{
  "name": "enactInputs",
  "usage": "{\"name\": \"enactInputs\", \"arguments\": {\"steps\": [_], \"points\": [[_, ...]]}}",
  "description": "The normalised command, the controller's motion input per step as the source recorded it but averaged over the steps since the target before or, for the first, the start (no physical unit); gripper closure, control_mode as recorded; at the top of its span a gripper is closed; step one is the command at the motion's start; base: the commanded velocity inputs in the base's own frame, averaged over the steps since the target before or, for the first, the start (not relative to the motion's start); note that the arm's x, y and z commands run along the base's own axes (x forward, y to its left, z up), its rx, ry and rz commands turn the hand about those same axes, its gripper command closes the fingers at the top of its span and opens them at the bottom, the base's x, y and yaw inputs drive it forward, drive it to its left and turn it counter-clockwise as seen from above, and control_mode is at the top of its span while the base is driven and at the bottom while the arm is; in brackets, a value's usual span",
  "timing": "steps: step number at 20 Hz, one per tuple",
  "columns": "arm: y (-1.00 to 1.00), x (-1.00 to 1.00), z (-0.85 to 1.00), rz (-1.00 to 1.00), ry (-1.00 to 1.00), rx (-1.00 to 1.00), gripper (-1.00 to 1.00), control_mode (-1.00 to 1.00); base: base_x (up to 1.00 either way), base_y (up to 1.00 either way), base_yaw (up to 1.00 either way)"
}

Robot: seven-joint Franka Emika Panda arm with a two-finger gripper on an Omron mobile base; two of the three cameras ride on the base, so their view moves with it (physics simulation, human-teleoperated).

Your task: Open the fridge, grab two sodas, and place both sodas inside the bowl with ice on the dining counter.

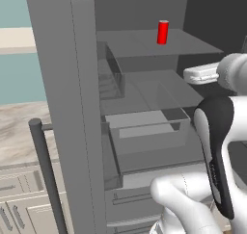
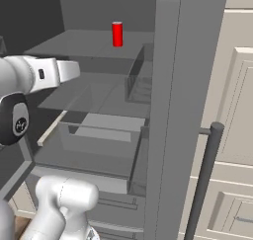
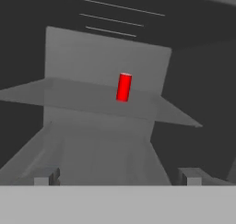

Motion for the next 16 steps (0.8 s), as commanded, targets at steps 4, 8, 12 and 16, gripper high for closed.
{"name": "enactInputs", "arguments": {"steps": [4, 8, 12, 16], "points": [[0.0, 0.23, 0.0, 0.03, -0.15, 0.0, -1.0, -1.0, 0.0, 0.0, 0.0], [0.0, 0.3, 0.0, 0.03, -0.12, 0.0, -1.0, -1.0, 0.0, 0.0, 0.0], [0.0, 0.32, 0.0, 0.05, -0.09, 0.0, -1.0, -1.0, 0.0, 0.0, 0.0], [0.0, 0.41, 0.0, 0.03, -0.06, 0.0, -1.0, -1.0, 0.0, 0.0, 0.0]]}}
